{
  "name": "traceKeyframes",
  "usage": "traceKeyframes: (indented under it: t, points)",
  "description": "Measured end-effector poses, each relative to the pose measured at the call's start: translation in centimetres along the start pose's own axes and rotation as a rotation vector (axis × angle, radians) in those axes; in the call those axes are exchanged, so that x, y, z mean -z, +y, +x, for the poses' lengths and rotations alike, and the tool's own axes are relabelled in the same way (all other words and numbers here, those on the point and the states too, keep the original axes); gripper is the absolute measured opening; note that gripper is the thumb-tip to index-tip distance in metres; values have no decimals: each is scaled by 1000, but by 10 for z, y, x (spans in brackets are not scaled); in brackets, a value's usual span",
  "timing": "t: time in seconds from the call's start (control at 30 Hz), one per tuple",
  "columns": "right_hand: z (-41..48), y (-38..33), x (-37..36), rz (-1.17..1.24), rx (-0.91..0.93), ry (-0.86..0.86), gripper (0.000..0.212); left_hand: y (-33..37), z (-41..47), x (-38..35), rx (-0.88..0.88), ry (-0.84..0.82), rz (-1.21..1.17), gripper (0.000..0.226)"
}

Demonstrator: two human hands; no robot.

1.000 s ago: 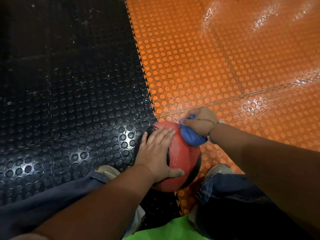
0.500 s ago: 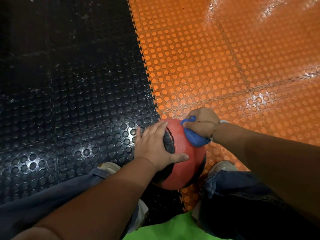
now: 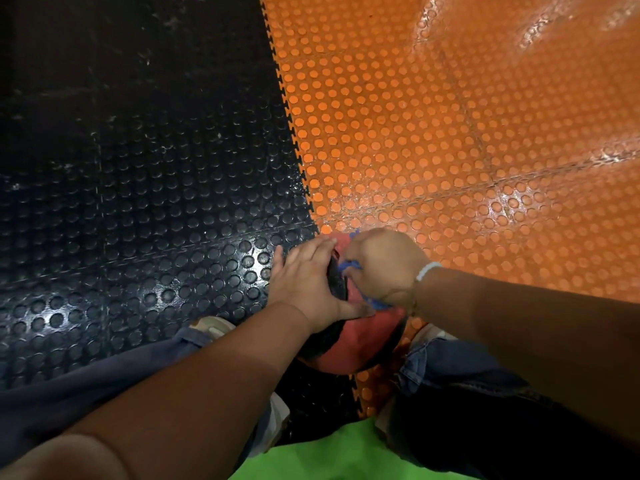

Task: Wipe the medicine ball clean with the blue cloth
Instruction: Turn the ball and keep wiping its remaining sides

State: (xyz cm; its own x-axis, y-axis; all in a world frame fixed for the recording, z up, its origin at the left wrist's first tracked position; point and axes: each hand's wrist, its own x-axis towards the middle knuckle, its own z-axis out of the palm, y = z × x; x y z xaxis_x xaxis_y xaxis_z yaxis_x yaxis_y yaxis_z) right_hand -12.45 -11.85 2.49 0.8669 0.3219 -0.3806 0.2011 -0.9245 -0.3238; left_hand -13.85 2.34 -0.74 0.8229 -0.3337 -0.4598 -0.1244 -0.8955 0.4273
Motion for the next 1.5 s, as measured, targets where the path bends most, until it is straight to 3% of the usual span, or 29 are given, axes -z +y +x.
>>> traceKeyframes:
  t: [0.17,0.33,0.43,0.53,0.73,0.87,1.07,1.23,1.4,1.5]
  points:
    - [22,32,9,35,-301,9,22,6,-1,-2,-17,5,20,121]
    - [4,9,6,57,-22,-82,19,0,1,-3,-40,2,11,123]
    - [8,23,12,168,-146,-70,21,0,4,-1,-64,-29,13,123]
    - [14,23,10,77,-246,-47,24,-3,4,1,-85,-40,50,125]
    - [-9,-14,3,-101,-58,-55,28,-1,3,2,-76,-47,47,124]
    - [17,-3,9,50,-367,48,18,-1,8,2,-59,-32,24,126]
    - [2,-15,3,31,-153,-41,15,-4,1,3,-51,-41,9,128]
    - [16,10,8,170,-336,55,16,4,3,-1,-42,-27,7,126]
    - [-19,2,-3,249,-213,13,11,-1,-1,-1,-50,-58,20,124]
    - [-13,19,2,372,-436,121,10,5,2,0,-38,-55,9,126]
